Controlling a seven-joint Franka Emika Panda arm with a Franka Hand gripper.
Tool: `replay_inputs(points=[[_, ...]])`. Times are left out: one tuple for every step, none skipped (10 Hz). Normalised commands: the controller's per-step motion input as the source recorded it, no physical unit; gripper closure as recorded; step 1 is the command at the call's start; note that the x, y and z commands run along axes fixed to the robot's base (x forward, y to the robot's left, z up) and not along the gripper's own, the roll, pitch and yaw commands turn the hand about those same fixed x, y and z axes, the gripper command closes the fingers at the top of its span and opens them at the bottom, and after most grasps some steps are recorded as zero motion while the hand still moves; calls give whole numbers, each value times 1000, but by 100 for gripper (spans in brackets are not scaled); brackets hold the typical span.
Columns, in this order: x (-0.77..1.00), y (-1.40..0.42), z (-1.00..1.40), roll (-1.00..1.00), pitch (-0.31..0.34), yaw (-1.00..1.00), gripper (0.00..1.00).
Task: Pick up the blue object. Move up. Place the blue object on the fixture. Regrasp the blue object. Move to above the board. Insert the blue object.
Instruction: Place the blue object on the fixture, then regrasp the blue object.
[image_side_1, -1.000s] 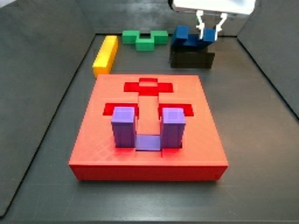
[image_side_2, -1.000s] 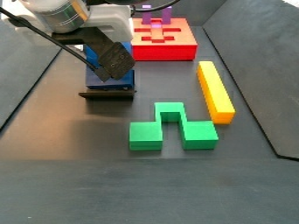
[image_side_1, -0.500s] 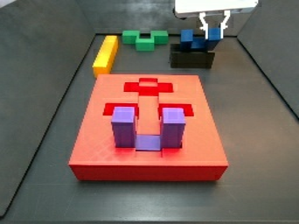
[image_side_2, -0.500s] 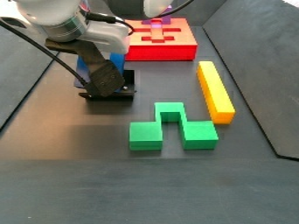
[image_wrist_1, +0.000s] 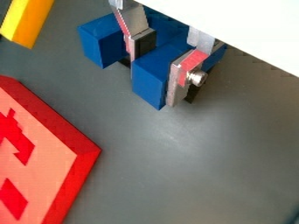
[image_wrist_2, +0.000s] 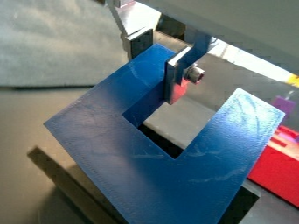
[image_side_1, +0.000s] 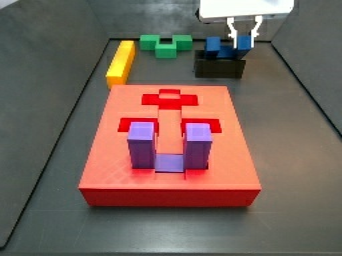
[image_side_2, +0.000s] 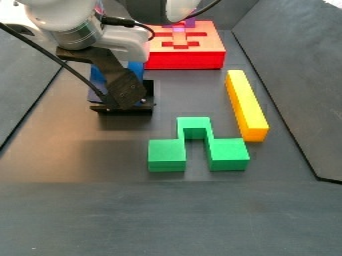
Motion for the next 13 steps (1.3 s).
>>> replay_inputs(points=[[0,0,-169,243,177,109,100],[0,0,-169,283,243,66,100],[0,0,-191,286,243,89,100],[-11,0,0,11,0,0,100],[-120,-151,0,234,-149,0,100],[0,0,0,0,0,0,0],[0,11,0,-54,0,0,0],[14,146,643,-446,129,-140,0],[83,334,894,-740,131,-174,0],[14,357,866,-754,103,-163,0],[34,257,783,-580,114,-80,0],[17,80,717,-263,166,0,0],[0,-91,491,240,180,0,0]])
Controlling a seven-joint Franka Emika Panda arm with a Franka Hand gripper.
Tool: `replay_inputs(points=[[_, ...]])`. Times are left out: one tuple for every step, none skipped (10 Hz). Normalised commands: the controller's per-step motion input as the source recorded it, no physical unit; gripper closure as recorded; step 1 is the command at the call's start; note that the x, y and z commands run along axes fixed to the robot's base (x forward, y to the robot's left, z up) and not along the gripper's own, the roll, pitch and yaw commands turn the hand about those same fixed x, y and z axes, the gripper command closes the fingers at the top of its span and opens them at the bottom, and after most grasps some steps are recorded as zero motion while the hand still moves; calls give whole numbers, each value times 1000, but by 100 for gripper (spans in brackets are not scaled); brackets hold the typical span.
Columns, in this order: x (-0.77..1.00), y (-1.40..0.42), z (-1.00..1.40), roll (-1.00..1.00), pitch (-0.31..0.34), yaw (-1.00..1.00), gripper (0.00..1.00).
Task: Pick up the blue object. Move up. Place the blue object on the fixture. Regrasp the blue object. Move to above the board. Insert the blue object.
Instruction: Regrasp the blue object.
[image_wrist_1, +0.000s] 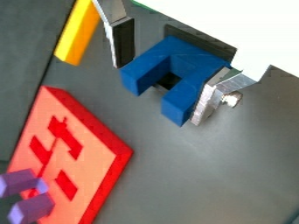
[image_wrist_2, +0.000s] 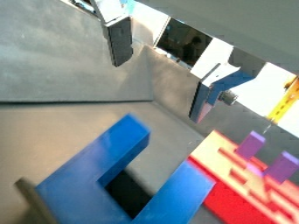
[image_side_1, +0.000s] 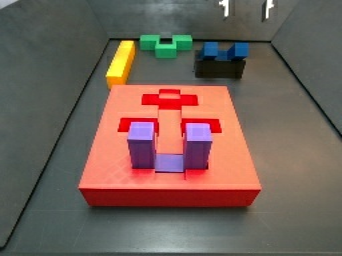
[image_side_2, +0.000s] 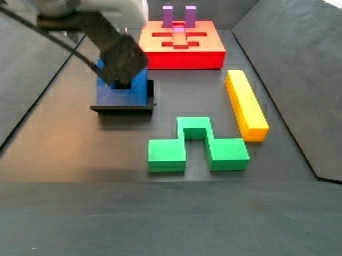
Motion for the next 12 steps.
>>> replay_inputs(points=[[-69,-309,320,597,169,0,0],[-63,-474,280,857,194,9,0],[-131,-566,126,983,114,3,0],[-154,-606,0,1000,0,31,0],[-111,-591,0,980,0,46,0],[-71,-597,0,1000,0,51,0],[0,-594,0,1000,40,37,0],[0,-563,0,1000,120,3,0],[0,-491,0,1000,157,26,0],[0,-443,0,1000,200,0,0],[0,-426,0,1000,220,0,0],[0,-417,-34,1000,163,-14,0]])
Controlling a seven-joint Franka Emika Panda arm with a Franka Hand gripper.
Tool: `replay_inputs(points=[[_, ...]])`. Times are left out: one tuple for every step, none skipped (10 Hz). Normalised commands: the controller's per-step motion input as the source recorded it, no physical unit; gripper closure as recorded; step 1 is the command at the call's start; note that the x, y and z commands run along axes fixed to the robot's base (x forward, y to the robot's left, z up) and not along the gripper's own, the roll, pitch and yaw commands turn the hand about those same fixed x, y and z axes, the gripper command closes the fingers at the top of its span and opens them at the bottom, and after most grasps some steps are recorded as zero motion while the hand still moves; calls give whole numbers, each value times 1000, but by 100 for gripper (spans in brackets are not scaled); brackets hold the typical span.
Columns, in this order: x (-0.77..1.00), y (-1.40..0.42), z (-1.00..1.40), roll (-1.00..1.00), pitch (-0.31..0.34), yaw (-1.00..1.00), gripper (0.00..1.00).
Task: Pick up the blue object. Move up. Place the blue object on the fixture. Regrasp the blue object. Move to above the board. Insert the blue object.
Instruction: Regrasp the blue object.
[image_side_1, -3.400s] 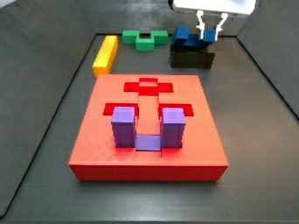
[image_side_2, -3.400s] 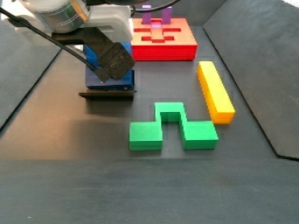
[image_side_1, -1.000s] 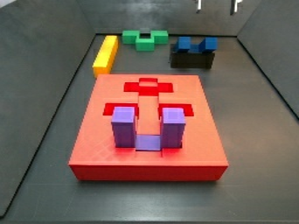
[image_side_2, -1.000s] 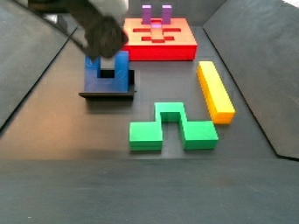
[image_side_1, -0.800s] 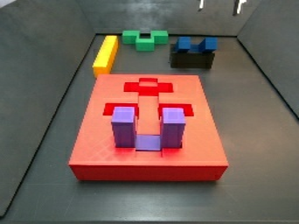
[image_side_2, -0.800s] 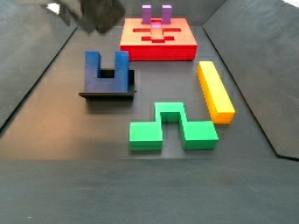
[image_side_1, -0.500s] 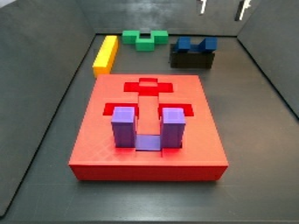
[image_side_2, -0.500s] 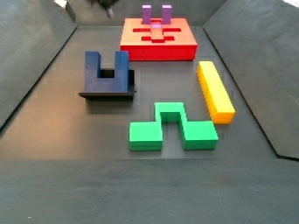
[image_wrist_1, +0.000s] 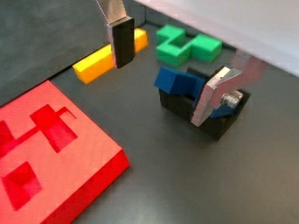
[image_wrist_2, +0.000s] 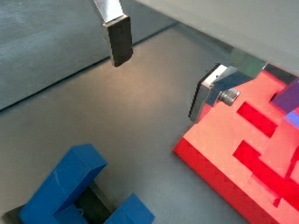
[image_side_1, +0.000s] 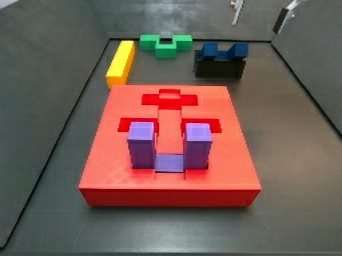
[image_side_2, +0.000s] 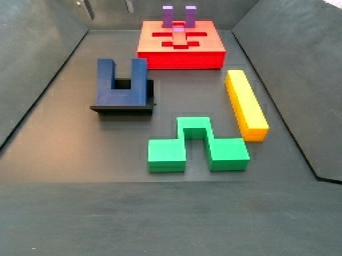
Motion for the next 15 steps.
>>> replay_inputs(points=[[0,-417,-40,1000,151,-83,0],[0,-414,-49,1000,166,-100,0],[0,-414,-63,1000,109,-117,0],[31,-400,-54,1000,103,-134,0],[46,-394,-74,1000,89,-146,0],[40,-374,-109,1000,74,-177,0],[83,-337,-94,1000,111,-163,0],[54,-303,-157,1000,94,-163,0],[40,-303,-186,971,40,-186,0],[74,-286,-189,929,23,-189,0],[37,-277,-209,923,0,-191,0],[0,-277,-286,994,0,-197,0],[17,-283,-260,946,0,-197,0],[43,-231,-111,620,0,-123,0],[-3,0,0,29,0,0,0]])
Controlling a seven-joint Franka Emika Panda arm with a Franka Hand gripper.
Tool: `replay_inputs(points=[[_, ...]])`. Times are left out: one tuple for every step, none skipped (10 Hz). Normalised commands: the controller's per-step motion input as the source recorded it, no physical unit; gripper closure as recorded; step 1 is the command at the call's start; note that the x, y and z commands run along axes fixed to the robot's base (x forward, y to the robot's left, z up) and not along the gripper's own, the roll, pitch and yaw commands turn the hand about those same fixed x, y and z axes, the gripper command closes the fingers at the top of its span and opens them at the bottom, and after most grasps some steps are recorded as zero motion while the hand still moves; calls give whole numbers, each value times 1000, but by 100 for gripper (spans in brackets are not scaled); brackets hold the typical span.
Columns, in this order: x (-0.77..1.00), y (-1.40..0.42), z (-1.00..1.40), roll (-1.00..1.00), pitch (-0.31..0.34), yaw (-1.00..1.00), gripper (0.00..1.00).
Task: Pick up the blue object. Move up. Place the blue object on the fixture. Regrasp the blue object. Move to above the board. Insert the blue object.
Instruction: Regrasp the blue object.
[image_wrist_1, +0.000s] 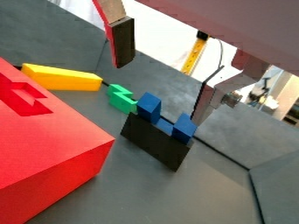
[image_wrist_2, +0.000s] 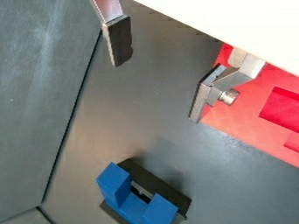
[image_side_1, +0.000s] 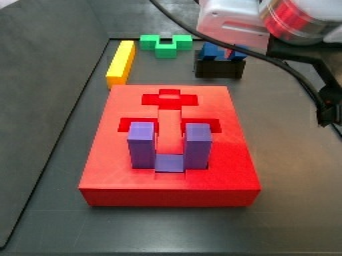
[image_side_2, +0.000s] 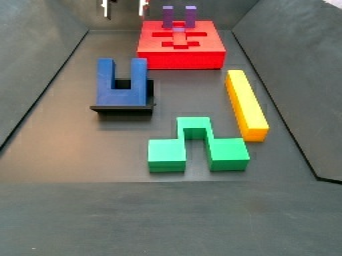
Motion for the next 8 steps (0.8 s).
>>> replay_inputs(points=[[143,0,-111,0,0,0,0],[654,331,0,0,0,291,0],[540,280,49,114,0,437,0],[420,220,71,129,0,543,0],[383,180,74,123,0,589,0],[420,157,126,137,0,577,0],[397,140,149,149,0,609,0],[286,106,83,123,0,663,0]])
